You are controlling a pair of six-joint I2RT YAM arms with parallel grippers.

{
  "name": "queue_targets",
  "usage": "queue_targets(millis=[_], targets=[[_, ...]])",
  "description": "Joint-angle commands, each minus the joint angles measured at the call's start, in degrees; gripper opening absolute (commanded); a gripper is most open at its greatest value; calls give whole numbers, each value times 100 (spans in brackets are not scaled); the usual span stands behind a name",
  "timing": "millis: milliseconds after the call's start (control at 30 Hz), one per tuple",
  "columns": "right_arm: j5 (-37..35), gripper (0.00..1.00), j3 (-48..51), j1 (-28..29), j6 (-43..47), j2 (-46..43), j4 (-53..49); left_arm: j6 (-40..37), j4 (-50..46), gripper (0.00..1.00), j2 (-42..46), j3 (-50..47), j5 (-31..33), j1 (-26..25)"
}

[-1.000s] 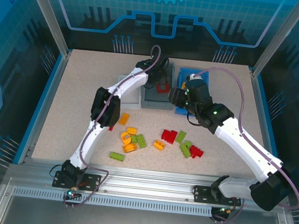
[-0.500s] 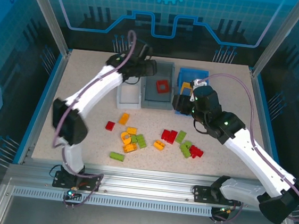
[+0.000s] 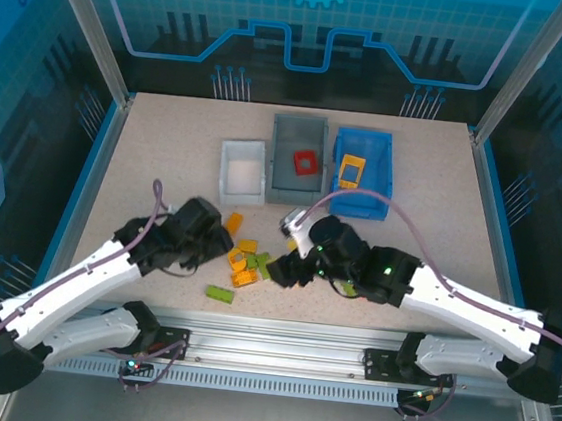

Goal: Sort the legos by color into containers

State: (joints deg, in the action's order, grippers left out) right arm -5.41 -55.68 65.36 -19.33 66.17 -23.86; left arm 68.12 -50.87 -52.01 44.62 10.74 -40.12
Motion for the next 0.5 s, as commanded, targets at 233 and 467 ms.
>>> queue_targets(millis=[233,467], targets=[[-222,70,46,560,-97,544,520,2786,439,70,370,-1407,-383,-262],[-386,70,217,556,-235,414,575,3614,1547,70,262,-2147,-863,-262]])
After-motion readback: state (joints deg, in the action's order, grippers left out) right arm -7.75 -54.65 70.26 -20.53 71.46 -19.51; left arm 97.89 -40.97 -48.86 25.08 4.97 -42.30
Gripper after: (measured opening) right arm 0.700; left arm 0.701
